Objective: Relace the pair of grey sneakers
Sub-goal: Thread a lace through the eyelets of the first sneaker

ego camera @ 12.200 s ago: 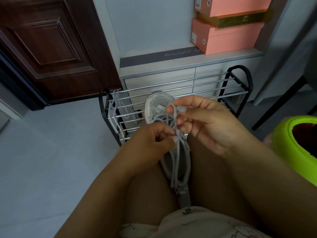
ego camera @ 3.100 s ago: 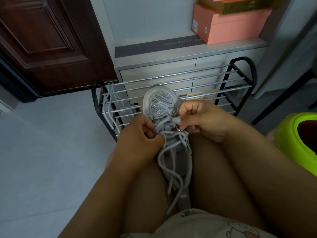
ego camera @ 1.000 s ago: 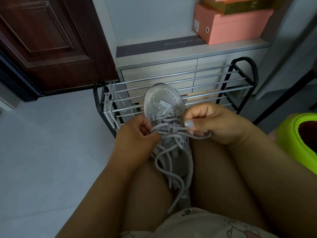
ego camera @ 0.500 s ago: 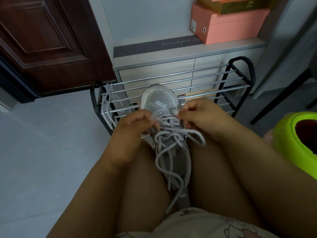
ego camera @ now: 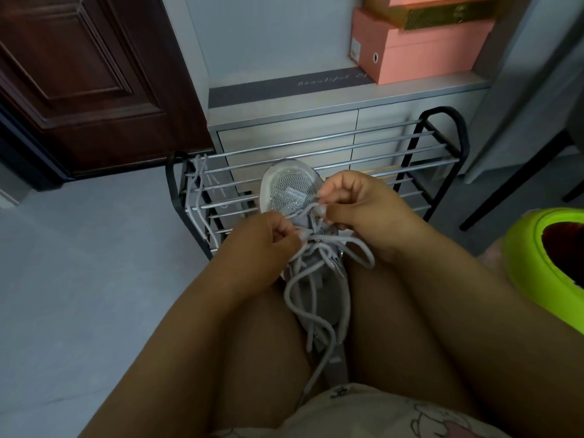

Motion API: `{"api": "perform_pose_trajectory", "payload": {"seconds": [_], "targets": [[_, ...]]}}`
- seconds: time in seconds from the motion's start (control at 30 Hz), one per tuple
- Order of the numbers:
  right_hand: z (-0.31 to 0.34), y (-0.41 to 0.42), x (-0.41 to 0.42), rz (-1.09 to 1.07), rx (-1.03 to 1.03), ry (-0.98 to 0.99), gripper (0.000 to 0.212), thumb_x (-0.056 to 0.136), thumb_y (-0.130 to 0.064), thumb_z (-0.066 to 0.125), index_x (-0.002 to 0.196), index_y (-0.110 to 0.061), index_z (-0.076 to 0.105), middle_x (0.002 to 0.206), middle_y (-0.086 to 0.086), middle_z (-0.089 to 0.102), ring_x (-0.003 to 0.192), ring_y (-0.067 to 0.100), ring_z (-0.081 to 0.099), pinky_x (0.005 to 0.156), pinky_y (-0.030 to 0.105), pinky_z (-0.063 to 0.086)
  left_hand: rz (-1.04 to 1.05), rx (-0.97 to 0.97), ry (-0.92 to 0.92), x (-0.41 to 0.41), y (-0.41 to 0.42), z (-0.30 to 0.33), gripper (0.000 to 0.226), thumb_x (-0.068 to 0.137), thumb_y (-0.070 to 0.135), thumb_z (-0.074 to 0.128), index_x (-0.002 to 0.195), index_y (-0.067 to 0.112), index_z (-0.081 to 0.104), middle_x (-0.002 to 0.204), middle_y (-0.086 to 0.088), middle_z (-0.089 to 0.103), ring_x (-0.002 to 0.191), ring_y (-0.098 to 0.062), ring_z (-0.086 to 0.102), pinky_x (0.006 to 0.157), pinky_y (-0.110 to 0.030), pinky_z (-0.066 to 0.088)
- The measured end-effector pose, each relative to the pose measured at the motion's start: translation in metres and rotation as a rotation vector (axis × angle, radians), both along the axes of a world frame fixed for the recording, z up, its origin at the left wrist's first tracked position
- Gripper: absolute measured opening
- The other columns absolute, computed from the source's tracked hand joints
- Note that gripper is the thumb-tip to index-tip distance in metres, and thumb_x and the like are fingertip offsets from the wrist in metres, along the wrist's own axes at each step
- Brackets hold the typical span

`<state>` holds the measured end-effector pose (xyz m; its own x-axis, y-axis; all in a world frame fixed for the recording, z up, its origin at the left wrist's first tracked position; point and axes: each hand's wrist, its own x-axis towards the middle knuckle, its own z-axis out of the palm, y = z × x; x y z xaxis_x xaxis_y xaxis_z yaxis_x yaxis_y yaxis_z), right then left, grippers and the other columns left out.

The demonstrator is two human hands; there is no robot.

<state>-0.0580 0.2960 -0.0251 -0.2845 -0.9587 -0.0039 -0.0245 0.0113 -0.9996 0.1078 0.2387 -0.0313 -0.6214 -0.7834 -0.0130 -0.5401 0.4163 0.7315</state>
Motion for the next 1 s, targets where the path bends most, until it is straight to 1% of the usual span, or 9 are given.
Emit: {"api": "perform_pose_trajectory", "payload": {"seconds": [0.2,0.37,0.43,0.6,0.7,0.8,0.87,0.93,1.0], "targets": [[-0.004,-0.004,0.003,0.012,-0.009,-0.074,0.032,0.081,0.019,0.053,0.079,-0.013,0.055,0.068,0.003,0.056,0.046,0.002,0.051,0.048,0.013,0.044,0.003,-0.061,-0.062,0.0,-0.004,0.0,0.022,0.085,0.035,0.064,0.071,0.018,0.063,0.055,0.006,0.057,0.047,0.001,0.048,0.051,-0.023,0.038],[-0.007,-0.005,0.005,0.017,-0.016,-0.148,0.027,0.081,0.014,0.059,0.076,-0.013,0.057,0.057,-0.007,0.059,0.046,0.004,0.049,0.048,0.014,0.043,-0.034,-0.125,-0.118,-0.006,0.003,0.0,0.044,0.073,0.057,0.067,0.067,0.014,0.065,0.053,-0.003,0.058,0.044,-0.005,0.044,0.049,-0.026,0.036],[-0.008,-0.005,0.005,0.007,-0.001,-0.226,0.025,0.08,0.012,0.059,0.076,-0.012,0.057,0.055,-0.006,0.06,0.045,0.005,0.049,0.047,0.014,0.044,-0.033,-0.131,-0.112,-0.005,0.002,0.001,0.034,0.077,0.047,0.07,0.069,0.014,0.066,0.053,0.003,0.057,0.045,-0.004,0.045,0.05,-0.027,0.037],[-0.006,-0.005,0.003,-0.064,0.05,-0.333,0.021,0.081,0.011,0.059,0.076,-0.009,0.056,0.059,0.002,0.056,0.043,0.005,0.049,0.047,0.016,0.046,0.035,0.442,0.419,0.0,-0.001,0.003,0.012,0.082,0.01,0.062,0.072,0.004,0.063,0.064,-0.002,0.063,0.061,-0.012,0.057,0.062,-0.021,0.047],[-0.006,-0.005,0.005,-0.047,0.048,-0.279,0.023,0.079,0.014,0.06,0.078,-0.009,0.056,0.065,0.007,0.054,0.045,0.008,0.049,0.047,0.017,0.045,0.056,0.76,0.758,0.002,0.0,-0.002,0.01,0.072,0.011,0.054,0.066,0.003,0.055,0.065,-0.008,0.054,0.065,-0.021,0.048,0.067,-0.033,0.039],[-0.006,-0.002,0.007,-0.045,0.038,-0.084,0.028,0.075,0.022,0.057,0.081,-0.006,0.056,0.071,0.011,0.057,0.048,0.012,0.051,0.048,0.018,0.045,0.027,0.927,0.936,0.009,-0.003,-0.001,0.016,0.073,0.01,0.048,0.06,0.003,0.052,0.069,-0.013,0.042,0.067,-0.023,0.044,0.07,-0.035,0.036],[-0.006,-0.001,0.008,-0.05,0.024,0.017,0.028,0.073,0.022,0.055,0.082,-0.005,0.057,0.074,0.013,0.058,0.055,0.017,0.051,0.053,0.022,0.045,0.038,0.896,0.857,0.009,-0.004,0.003,0.019,0.068,0.01,0.048,0.05,0.005,0.053,0.069,-0.015,0.042,0.066,-0.023,0.046,0.07,-0.034,0.038],[-0.006,0.0,0.01,-0.057,0.016,0.074,0.028,0.073,0.021,0.057,0.079,-0.007,0.058,0.076,0.016,0.058,0.061,0.02,0.051,0.058,0.026,0.044,0.084,0.658,0.574,0.006,-0.005,0.007,0.025,0.068,0.019,0.051,0.045,0.01,0.054,0.058,-0.016,0.047,0.061,-0.023,0.047,0.068,-0.035,0.038],[-0.006,0.0,0.01,-0.056,0.011,0.115,0.028,0.072,0.018,0.06,0.076,-0.01,0.058,0.076,0.015,0.058,0.064,0.021,0.052,0.061,0.029,0.045,0.11,0.362,0.234,0.003,-0.005,0.009,0.047,0.075,0.048,0.062,0.051,0.007,0.061,0.053,-0.012,0.056,0.056,-0.021,0.053,0.066,-0.034,0.044]]}}
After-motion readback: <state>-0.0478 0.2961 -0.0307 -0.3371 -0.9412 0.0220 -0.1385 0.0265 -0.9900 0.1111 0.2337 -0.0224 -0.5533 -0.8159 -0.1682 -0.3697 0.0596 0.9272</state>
